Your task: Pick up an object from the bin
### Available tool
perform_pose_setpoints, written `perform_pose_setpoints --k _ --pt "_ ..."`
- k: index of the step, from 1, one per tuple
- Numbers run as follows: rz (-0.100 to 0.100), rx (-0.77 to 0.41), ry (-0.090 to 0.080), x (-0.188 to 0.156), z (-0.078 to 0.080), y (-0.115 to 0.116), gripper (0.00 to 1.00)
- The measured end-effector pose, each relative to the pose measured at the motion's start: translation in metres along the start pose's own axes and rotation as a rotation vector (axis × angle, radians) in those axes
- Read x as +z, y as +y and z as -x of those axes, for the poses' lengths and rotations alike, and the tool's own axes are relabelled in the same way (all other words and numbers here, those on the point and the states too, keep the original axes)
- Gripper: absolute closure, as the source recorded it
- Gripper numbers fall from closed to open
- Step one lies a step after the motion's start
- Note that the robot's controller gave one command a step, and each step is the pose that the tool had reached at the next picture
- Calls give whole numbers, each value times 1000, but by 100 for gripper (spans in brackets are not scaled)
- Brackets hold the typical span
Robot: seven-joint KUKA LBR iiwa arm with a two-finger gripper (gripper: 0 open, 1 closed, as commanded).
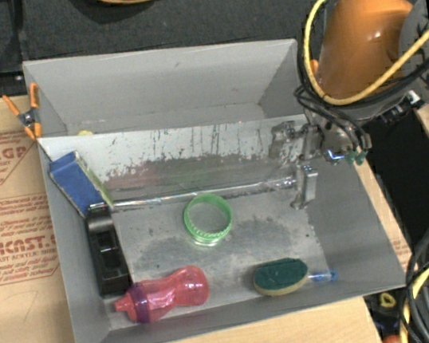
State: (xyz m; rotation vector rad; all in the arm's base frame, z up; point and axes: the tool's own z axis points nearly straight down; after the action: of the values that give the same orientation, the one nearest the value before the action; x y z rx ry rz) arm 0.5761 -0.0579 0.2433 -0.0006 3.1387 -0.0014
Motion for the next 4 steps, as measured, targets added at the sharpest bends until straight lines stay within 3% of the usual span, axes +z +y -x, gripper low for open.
perform_pose_setpoints --k 1,2,3,4 --pt "0 0 0 0 0 0 0" --pt "3 -112 4 67 -29 81 0" --pt "0 -125 -8 84 2 110 0" --pt "1 -82 -1 137 0 110 100"
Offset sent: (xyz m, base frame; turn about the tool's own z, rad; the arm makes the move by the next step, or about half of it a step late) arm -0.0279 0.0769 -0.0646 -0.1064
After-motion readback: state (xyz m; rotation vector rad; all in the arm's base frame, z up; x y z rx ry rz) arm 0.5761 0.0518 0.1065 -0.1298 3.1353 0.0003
